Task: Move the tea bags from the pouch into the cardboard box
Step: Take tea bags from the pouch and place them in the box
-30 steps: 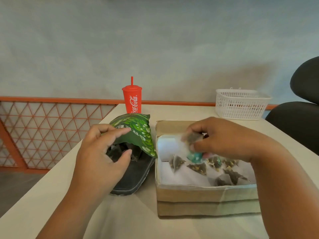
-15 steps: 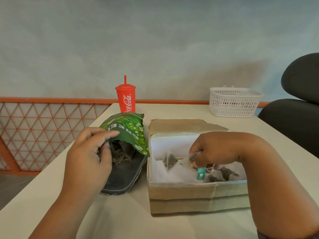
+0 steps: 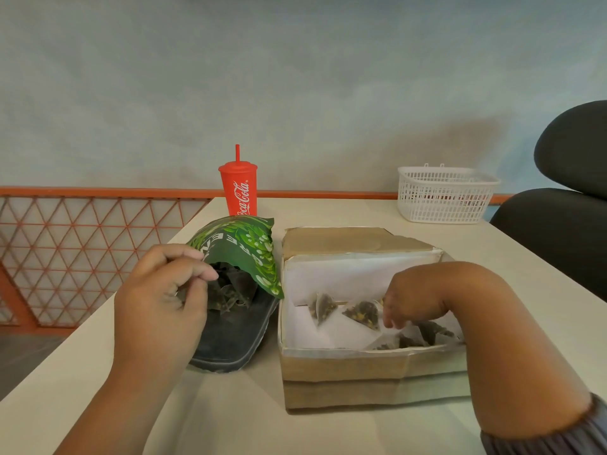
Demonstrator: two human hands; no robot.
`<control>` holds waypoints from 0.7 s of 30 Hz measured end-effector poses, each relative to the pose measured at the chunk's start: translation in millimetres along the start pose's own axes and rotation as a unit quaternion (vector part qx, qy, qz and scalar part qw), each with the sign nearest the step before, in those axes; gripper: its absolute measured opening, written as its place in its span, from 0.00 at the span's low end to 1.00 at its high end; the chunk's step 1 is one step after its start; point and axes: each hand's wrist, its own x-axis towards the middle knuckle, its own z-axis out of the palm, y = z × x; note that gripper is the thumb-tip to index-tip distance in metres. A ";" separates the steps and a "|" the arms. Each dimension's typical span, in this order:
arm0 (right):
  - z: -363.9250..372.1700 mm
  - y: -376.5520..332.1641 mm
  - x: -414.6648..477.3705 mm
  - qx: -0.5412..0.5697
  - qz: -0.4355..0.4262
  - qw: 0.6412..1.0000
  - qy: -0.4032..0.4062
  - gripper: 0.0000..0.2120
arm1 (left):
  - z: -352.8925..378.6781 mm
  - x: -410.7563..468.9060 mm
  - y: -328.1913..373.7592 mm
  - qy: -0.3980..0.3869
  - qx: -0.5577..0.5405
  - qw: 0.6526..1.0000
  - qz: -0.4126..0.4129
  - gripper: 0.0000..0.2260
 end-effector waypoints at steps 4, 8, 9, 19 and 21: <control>3.6 -1.4 5.7 0.042 0.044 0.995 -0.079 0.07 | 3.4 -1.5 0.7 -0.010 0.033 0.999 -0.001 0.12; 1.8 -1.8 4.9 0.082 0.046 0.991 -0.091 0.12 | 4.4 -1.6 1.0 -0.030 0.041 0.998 0.025 0.14; 0.8 -1.6 5.2 0.089 0.033 0.993 -0.075 0.12 | 4.3 -1.5 0.1 -0.039 0.048 0.998 0.034 0.15; -5.4 -58.8 -25.4 0.199 -0.282 0.889 0.300 0.11 | 4.6 0.6 -4.1 -0.104 0.080 0.990 0.057 0.29; 1.0 -76.3 -23.3 0.186 -0.310 0.885 0.295 0.14 | 5.2 0.7 -5.1 -0.109 0.079 0.988 0.072 0.30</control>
